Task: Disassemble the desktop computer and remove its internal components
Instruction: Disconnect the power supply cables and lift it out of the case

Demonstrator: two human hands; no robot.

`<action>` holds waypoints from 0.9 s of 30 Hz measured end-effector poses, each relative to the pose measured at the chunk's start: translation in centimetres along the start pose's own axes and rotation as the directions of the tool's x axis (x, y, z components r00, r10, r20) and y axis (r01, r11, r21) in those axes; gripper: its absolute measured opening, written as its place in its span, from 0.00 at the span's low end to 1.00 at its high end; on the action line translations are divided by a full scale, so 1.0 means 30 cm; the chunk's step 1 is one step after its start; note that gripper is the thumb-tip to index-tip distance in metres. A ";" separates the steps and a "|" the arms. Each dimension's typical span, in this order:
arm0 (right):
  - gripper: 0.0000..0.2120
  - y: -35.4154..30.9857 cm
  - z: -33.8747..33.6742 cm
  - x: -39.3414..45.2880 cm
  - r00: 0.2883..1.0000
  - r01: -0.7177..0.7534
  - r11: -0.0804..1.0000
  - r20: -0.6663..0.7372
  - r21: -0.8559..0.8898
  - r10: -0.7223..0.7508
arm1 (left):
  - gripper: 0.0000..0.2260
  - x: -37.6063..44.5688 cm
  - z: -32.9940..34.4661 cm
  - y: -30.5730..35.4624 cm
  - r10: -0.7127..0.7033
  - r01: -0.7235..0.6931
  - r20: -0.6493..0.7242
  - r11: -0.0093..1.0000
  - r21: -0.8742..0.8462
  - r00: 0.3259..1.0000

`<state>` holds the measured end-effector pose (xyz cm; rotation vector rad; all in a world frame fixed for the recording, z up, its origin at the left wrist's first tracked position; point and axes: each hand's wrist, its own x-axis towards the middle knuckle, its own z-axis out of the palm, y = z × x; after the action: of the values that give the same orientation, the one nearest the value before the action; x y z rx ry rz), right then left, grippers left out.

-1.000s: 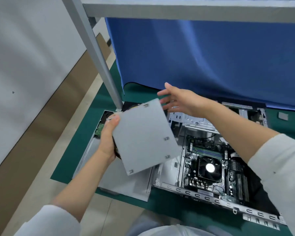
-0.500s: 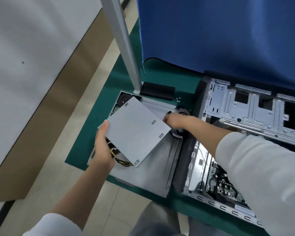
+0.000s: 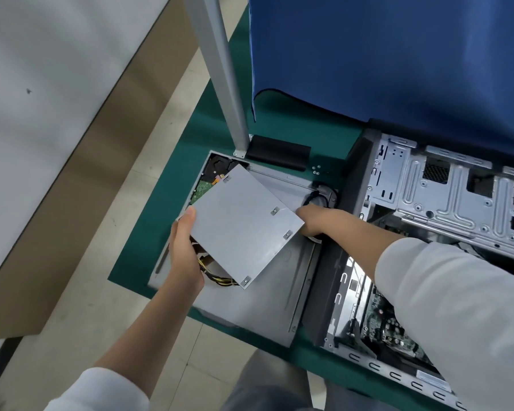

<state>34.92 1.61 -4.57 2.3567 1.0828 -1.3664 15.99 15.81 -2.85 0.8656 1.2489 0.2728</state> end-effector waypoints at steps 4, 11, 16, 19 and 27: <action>0.16 -0.005 -0.019 -0.006 0.997 -0.050 0.996 -0.052 0.074 0.054 | 0.28 -0.004 -0.002 0.008 0.013 -0.013 -0.008 1.000 -0.007 1.000; 0.06 -0.021 -0.056 -0.040 0.997 -0.076 0.996 0.036 0.054 0.074 | 0.26 -0.013 -0.019 0.010 0.057 -0.057 -0.002 0.998 0.039 0.998; 0.11 -0.006 -0.018 -0.016 0.998 -0.057 0.997 0.016 -0.056 0.058 | 0.22 -0.025 -0.024 0.020 0.144 -0.142 -0.004 0.980 0.136 0.990; 0.06 -0.015 -0.010 -0.011 0.985 -0.163 0.982 -0.046 0.090 0.168 | 0.26 -0.033 -0.026 0.028 0.186 -0.185 0.015 0.967 0.176 0.982; 0.18 -0.017 0.020 -0.044 0.982 -0.183 0.966 -0.085 -0.185 0.169 | 0.25 -0.055 -0.018 0.042 0.311 -0.334 0.123 0.890 0.310 0.943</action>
<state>33.79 1.02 -3.72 2.3101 0.9492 -1.0762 15.30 15.85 -0.81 1.3658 1.0963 0.3010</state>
